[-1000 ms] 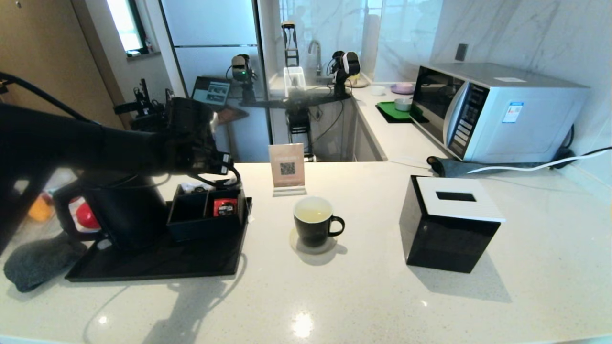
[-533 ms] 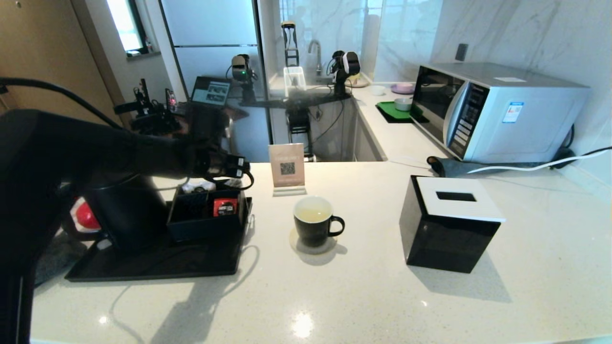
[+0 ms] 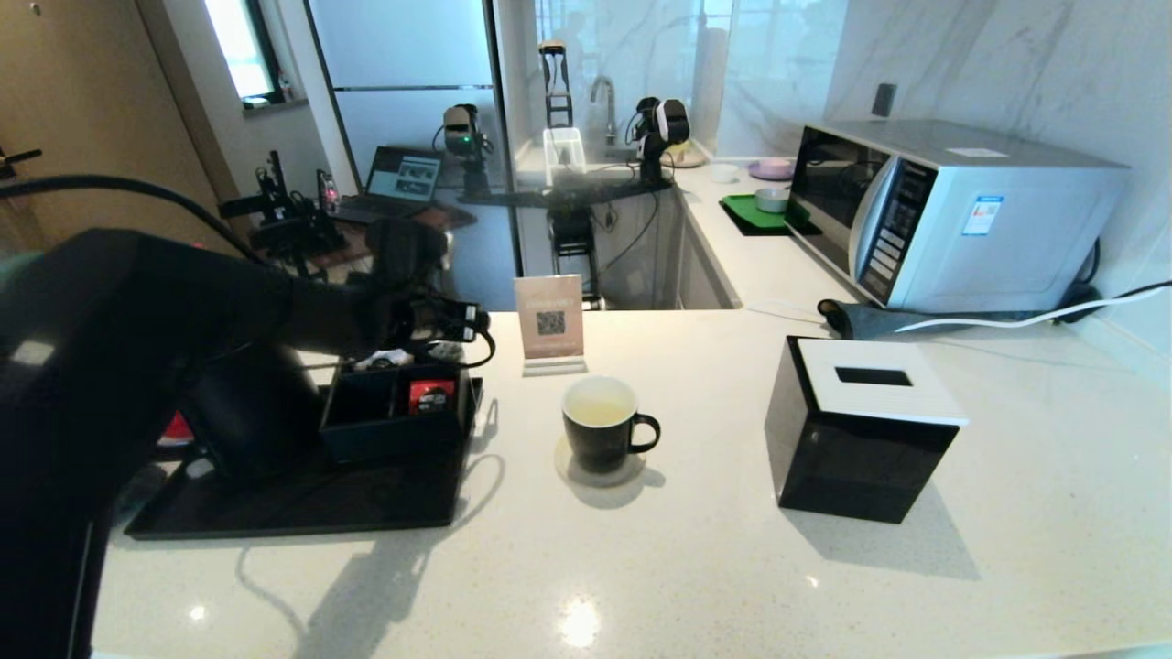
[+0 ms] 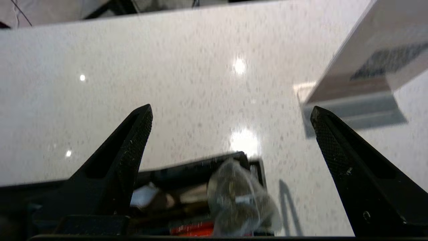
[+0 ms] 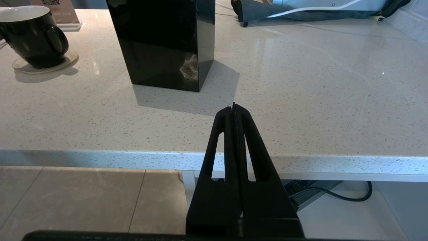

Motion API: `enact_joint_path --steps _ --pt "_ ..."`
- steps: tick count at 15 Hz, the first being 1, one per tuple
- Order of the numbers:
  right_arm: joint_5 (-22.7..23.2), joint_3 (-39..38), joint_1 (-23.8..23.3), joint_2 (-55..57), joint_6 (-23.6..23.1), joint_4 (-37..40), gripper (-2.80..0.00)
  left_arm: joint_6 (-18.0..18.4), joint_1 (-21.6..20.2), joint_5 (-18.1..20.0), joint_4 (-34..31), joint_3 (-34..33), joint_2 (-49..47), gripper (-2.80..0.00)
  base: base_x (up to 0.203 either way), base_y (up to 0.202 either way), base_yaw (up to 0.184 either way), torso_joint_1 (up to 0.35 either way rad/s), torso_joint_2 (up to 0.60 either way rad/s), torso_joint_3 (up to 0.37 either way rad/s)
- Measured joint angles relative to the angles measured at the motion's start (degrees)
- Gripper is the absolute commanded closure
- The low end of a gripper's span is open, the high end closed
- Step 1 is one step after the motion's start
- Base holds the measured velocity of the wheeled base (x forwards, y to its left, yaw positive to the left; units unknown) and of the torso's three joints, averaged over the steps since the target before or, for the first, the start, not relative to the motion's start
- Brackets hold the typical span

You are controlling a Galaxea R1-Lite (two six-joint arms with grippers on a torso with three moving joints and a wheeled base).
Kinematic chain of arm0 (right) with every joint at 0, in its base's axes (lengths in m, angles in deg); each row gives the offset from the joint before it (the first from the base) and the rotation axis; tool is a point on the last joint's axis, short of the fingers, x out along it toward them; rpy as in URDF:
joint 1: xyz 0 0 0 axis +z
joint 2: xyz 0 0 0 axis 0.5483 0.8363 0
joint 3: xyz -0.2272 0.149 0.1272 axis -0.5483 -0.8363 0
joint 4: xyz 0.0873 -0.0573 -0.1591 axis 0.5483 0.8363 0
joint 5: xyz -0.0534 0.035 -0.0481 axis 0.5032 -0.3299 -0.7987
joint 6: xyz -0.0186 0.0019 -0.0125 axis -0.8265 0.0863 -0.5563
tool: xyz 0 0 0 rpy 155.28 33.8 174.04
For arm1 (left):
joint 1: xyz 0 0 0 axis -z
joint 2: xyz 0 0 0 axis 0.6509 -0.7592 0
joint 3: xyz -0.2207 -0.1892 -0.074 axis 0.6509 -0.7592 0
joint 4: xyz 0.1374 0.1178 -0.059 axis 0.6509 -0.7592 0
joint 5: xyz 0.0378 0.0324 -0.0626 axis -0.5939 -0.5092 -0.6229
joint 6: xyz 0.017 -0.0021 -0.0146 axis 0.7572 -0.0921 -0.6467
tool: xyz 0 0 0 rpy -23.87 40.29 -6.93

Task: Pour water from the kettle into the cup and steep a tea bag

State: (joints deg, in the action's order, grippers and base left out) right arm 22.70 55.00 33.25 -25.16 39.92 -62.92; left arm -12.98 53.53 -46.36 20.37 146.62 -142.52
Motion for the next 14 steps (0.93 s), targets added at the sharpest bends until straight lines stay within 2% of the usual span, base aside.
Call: enact_joint_path --steps 2,14 --pt "0.0 0.0 0.0 0.0 0.0 0.0 0.0 0.0 -0.1 -0.1 3.7 0.0 -1.4 -2.8 0.0 0.0 0.0 0.0 0.0 0.0" --pt "0.0 0.0 0.0 0.0 0.0 0.0 0.0 0.0 -0.2 0.0 3.9 -0.4 -3.6 -2.8 0.0 0.0 0.0 0.0 0.0 0.0"
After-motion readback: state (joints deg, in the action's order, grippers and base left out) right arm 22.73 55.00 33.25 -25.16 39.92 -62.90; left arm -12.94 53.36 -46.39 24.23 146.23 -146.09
